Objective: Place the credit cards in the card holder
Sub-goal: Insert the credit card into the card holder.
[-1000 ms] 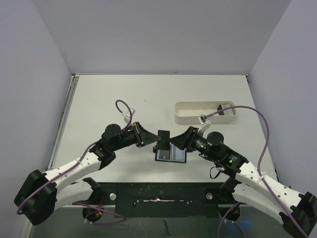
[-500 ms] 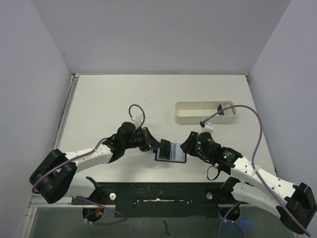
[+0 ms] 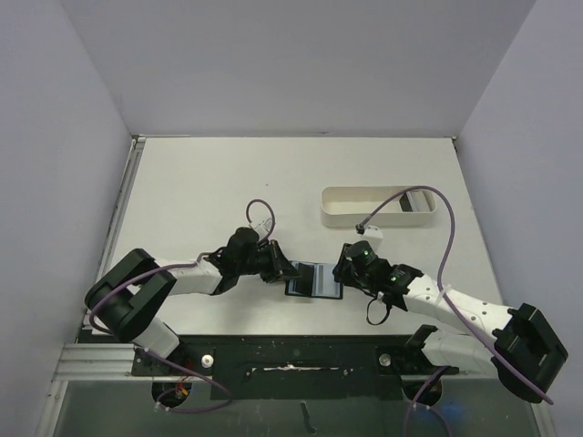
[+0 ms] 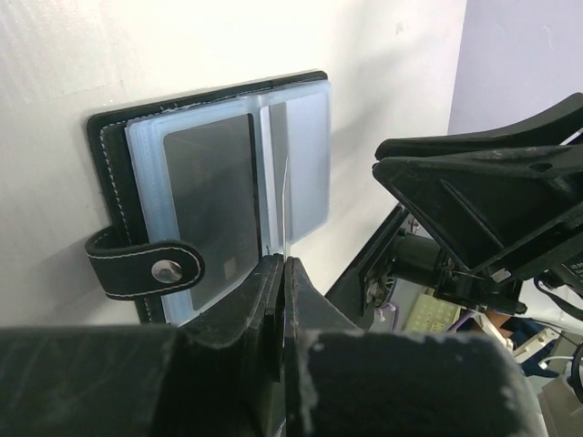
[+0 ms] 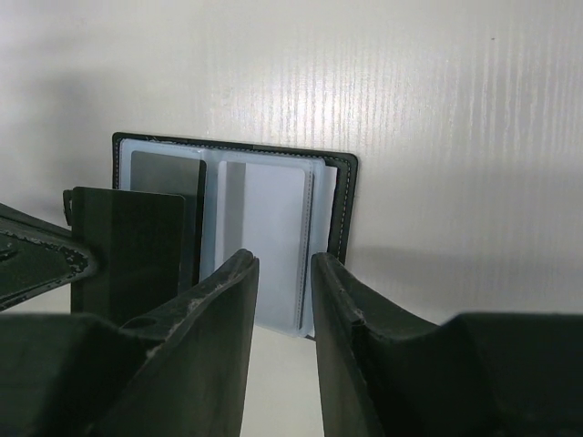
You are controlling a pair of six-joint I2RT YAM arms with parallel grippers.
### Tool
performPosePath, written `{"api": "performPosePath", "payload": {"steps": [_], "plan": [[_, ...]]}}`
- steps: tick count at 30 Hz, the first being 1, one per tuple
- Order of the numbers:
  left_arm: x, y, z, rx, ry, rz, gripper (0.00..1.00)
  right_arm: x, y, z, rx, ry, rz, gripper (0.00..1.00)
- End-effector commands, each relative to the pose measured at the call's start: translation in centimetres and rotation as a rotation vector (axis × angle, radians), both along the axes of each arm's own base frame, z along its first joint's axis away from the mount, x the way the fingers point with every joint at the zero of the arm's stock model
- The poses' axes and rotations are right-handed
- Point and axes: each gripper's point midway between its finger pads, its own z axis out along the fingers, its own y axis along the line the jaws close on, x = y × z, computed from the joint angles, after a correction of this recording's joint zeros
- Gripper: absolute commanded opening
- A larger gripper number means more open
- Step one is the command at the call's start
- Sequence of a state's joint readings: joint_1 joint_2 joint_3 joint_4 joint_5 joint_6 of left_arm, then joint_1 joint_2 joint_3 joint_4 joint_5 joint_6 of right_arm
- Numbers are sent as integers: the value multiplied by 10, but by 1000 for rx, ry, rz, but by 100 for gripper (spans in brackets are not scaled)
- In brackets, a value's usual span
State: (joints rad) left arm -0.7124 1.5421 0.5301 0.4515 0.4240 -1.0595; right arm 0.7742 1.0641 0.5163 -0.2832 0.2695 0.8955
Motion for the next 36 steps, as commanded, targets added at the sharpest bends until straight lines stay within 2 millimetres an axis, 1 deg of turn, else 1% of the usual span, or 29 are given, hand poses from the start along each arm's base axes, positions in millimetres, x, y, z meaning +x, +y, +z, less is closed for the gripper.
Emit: {"api": "performPosePath", "payload": {"steps": [1, 8, 16, 19, 27, 34, 36], "plan": [[15, -16, 21, -75, -82, -25, 0, 15, 11, 5, 19, -65, 5, 31], [16, -18, 11, -69, -68, -29, 0, 10, 9, -18, -6, -25, 14, 27], [19, -21, 5, -74, -65, -31, 0, 3, 2, -36, -32, 11, 9, 22], [20, -22, 2, -73, -66, -30, 0, 3, 2, -37, -41, 17, 9, 20], [20, -23, -3, -78, -64, -33, 0, -1, -1, -44, -50, 31, 5, 18], [21, -23, -9, -65, -61, -36, 0, -2, -2, -45, -50, 35, 4, 17], [21, -23, -8, -67, -56, -34, 0, -2, -3, -46, -53, 36, 2, 16]]}}
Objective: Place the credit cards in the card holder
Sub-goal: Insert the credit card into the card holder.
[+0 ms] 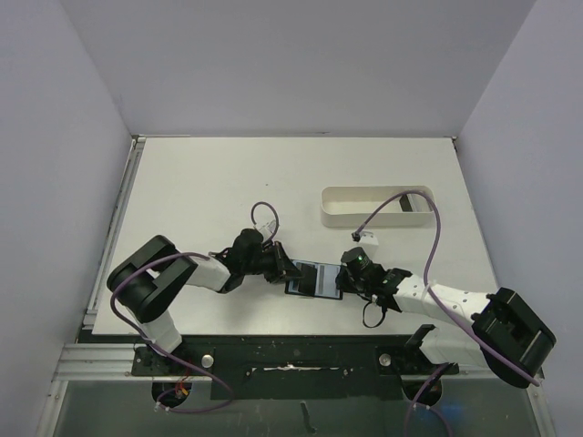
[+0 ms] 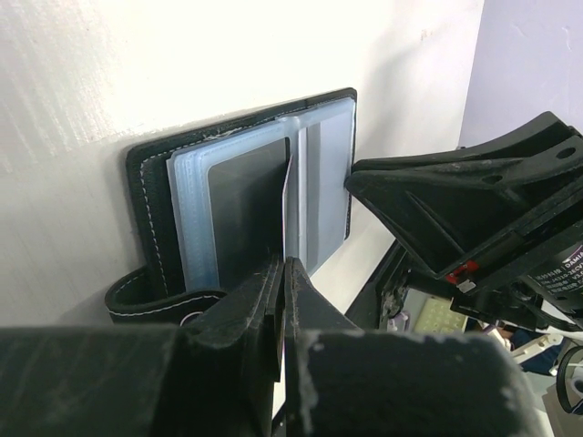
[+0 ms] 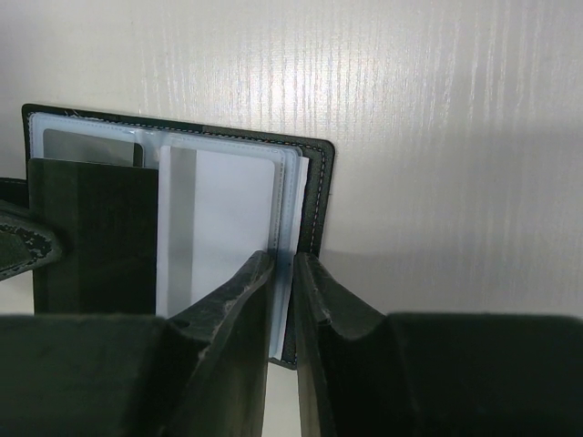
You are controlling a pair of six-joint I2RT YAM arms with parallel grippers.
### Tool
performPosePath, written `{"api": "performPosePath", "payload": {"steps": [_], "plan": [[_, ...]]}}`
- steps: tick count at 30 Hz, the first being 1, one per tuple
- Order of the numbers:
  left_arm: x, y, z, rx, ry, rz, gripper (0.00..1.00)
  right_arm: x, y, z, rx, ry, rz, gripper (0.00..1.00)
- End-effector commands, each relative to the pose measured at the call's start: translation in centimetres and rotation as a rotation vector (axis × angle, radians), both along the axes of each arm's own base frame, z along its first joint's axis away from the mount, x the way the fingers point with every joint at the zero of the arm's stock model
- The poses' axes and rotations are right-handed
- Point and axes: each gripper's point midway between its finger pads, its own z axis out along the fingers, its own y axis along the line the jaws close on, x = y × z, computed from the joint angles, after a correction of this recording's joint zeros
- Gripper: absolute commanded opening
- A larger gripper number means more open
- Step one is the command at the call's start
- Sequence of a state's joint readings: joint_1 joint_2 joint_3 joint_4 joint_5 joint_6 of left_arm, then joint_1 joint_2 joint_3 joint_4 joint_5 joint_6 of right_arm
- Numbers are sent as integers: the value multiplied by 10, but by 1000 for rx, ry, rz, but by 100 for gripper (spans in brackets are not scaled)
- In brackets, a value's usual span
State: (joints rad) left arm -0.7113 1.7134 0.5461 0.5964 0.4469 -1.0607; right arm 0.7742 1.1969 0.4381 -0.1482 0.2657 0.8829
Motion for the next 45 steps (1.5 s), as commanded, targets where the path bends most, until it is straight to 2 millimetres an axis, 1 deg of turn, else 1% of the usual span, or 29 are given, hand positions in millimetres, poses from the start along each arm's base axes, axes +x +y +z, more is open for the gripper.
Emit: {"api": "performPosePath", "payload": {"steps": [1, 5, 13, 16, 25, 34, 45], "plan": [[13, -12, 21, -62, -70, -13, 0, 2, 1, -1, 5, -18, -9, 16], [15, -8, 25, -44, -78, 2, 0, 2, 1, -1, 5, -17, -8, 16], [19, -10, 52, -61, -124, -1, 0, 2, 1, 0, 7, -21, -8, 15], [21, -11, 55, -57, -134, -7, 0, 3, 1, 1, 6, -22, -8, 15], [18, -11, 33, -39, -111, -28, 0, 3, 1, 3, 8, -25, -9, 15], [18, -9, 17, -25, -89, -22, 0, 2, 0, 5, 11, -32, -9, 15], [19, -10, 7, -9, -81, -28, 0, 3, -1, 7, 9, -38, -11, 15]]}}
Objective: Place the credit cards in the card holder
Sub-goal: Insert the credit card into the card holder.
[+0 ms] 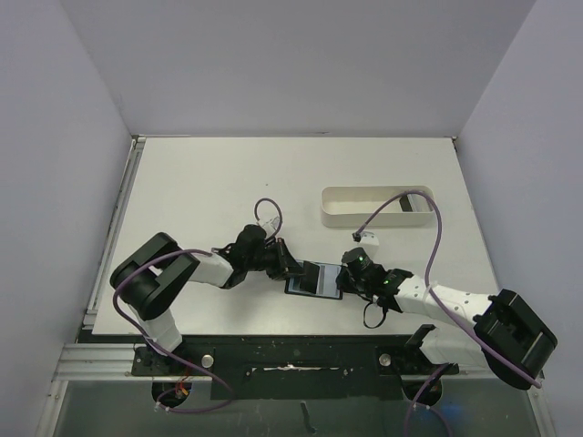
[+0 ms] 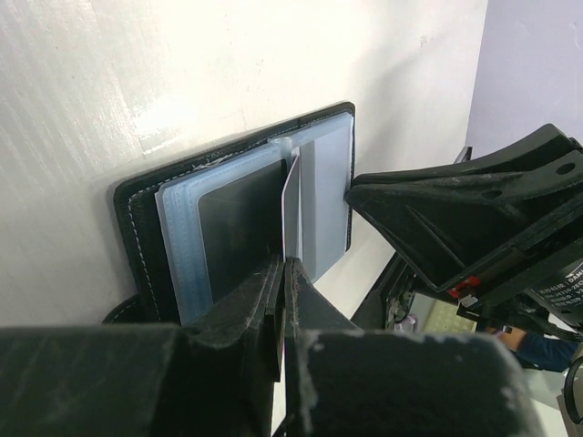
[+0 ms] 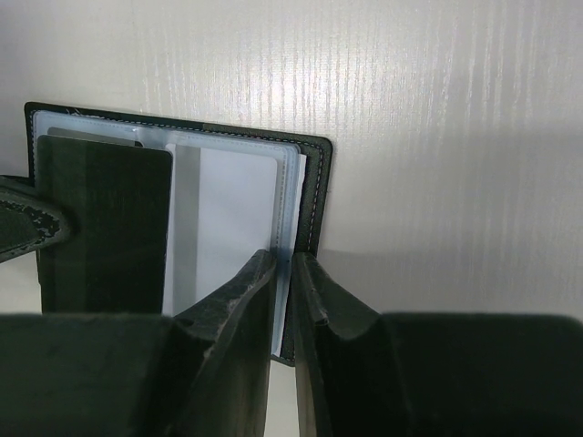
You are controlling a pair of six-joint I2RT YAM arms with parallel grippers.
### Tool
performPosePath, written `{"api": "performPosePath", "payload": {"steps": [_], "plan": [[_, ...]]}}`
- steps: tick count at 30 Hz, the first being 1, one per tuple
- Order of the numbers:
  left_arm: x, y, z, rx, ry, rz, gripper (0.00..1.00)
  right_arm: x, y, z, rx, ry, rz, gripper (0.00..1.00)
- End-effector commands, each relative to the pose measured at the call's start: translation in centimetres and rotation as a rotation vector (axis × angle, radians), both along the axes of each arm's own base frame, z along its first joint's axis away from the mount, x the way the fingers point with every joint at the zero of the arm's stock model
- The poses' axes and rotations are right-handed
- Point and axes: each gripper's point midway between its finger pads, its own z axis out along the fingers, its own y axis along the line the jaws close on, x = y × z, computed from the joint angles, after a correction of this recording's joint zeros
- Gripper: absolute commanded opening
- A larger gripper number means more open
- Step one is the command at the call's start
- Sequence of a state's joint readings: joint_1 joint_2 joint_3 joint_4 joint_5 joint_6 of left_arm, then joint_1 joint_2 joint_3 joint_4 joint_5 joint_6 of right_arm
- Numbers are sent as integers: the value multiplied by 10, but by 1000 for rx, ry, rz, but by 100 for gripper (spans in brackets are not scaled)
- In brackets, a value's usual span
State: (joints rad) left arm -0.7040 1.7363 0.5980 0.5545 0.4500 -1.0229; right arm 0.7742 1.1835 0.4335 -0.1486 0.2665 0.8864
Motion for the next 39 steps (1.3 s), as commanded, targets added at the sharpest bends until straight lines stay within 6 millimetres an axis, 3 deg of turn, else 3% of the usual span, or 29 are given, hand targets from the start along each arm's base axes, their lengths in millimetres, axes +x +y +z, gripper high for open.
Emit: {"api": "performPosePath", "payload": {"steps": [1, 30, 36, 39], "plan": [[9, -6, 5, -26, -56, -17, 0, 3, -1, 5, 2, -32, -9, 15], [6, -26, -7, -67, -32, 19, 0, 0, -2, 12, 73, -50, -68, 15], [11, -14, -11, 35, -43, 50, 23, -1, -3, 16, 80, -48, -79, 15], [15, -9, -9, 78, -60, 74, 29, -2, -5, 16, 85, -51, -89, 15]]}}
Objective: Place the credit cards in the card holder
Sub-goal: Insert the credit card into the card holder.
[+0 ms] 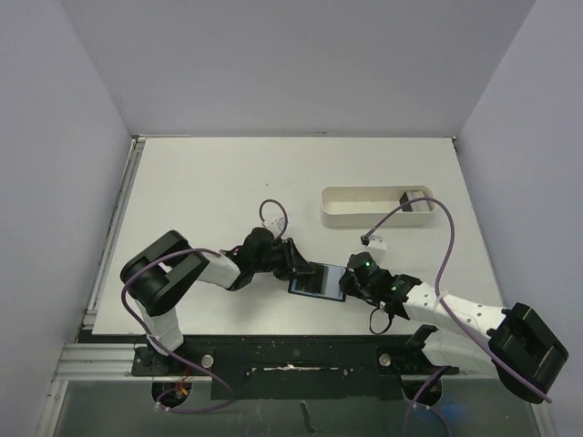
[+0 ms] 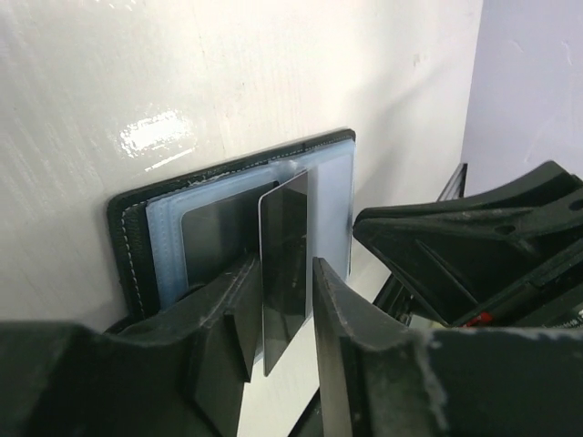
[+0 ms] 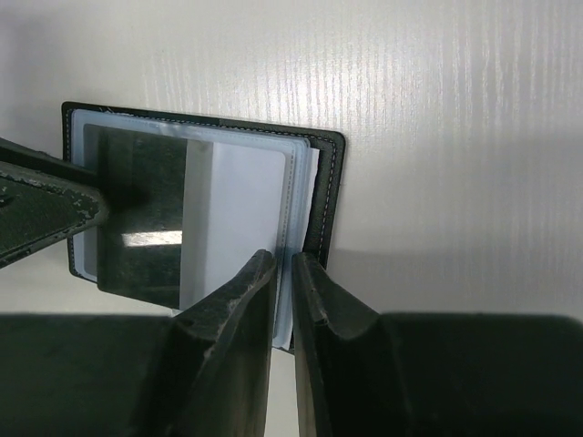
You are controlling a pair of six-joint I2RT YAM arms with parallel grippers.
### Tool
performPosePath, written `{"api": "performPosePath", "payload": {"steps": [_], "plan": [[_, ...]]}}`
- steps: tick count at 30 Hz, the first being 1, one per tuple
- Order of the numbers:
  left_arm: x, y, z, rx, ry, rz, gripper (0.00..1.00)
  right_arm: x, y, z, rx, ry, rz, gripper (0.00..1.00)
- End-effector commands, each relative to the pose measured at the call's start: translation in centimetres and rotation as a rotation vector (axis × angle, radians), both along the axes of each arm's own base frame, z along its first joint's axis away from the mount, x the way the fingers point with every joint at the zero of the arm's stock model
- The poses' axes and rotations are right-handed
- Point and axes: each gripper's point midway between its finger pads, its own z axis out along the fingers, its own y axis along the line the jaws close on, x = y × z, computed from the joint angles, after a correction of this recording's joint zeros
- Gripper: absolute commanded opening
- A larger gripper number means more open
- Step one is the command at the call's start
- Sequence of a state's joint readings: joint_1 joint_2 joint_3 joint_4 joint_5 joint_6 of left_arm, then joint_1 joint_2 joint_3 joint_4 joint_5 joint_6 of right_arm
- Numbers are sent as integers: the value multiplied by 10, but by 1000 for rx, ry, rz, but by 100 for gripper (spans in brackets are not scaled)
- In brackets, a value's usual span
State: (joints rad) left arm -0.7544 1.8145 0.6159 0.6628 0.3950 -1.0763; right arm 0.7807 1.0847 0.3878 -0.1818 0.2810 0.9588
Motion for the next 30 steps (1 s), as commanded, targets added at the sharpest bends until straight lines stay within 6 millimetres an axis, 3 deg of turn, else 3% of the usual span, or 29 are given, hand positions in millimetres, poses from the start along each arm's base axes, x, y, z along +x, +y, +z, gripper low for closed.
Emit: {"api": "performPosePath", "payload": {"steps": [1, 5, 8, 30], "plan": [[13, 11, -3, 116, -50, 57, 31, 6, 2, 10, 33, -45, -34, 15], [8, 16, -10, 172, -44, 62, 35, 4, 2, 5, 36, -37, -32, 15], [12, 10, -4, 182, -65, 61, 36, 3, 1, 3, 34, -30, -32, 15], [-9, -28, 1, 117, -46, -10, 25, 4, 9, 0, 87, -46, -34, 13]]}}
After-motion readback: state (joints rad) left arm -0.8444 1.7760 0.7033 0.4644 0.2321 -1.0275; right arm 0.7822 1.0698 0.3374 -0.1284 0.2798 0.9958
